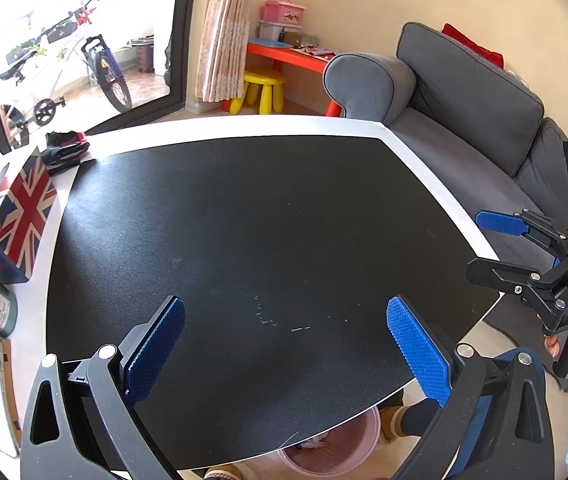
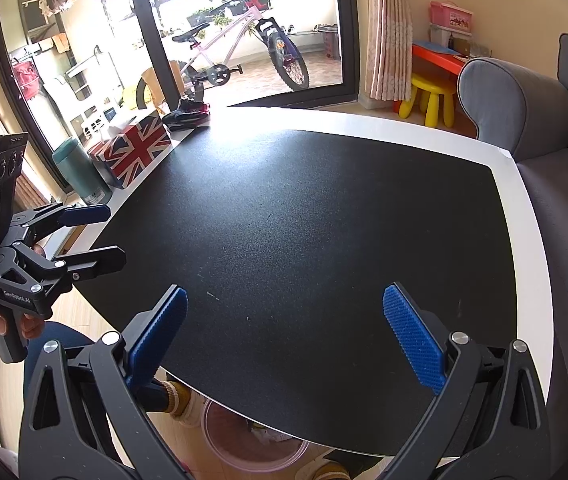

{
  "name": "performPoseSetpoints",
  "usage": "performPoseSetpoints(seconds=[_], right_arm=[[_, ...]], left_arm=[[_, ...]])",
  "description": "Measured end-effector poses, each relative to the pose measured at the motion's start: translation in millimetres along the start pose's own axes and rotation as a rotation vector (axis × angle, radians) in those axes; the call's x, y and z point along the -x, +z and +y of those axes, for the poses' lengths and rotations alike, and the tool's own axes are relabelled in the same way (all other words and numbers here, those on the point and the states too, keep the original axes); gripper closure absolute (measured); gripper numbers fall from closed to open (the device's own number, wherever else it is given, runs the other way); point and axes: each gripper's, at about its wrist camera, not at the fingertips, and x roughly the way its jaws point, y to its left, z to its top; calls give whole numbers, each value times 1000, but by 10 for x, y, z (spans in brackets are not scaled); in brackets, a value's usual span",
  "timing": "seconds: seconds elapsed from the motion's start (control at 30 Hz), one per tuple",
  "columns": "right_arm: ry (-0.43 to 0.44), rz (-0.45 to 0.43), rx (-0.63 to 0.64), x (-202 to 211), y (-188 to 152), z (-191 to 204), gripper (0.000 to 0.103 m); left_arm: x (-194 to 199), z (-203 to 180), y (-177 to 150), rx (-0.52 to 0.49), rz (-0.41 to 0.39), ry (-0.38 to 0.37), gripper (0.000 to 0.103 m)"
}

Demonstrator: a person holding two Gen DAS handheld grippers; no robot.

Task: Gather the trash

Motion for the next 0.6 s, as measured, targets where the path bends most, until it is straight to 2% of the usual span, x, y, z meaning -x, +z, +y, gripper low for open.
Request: performPoseSetpoints(seconds=[0.6], right_arm=[[0,3,-2,-15,-4,6,6]], left_arm=[[-12,-10,19,-1,5,-9,6]])
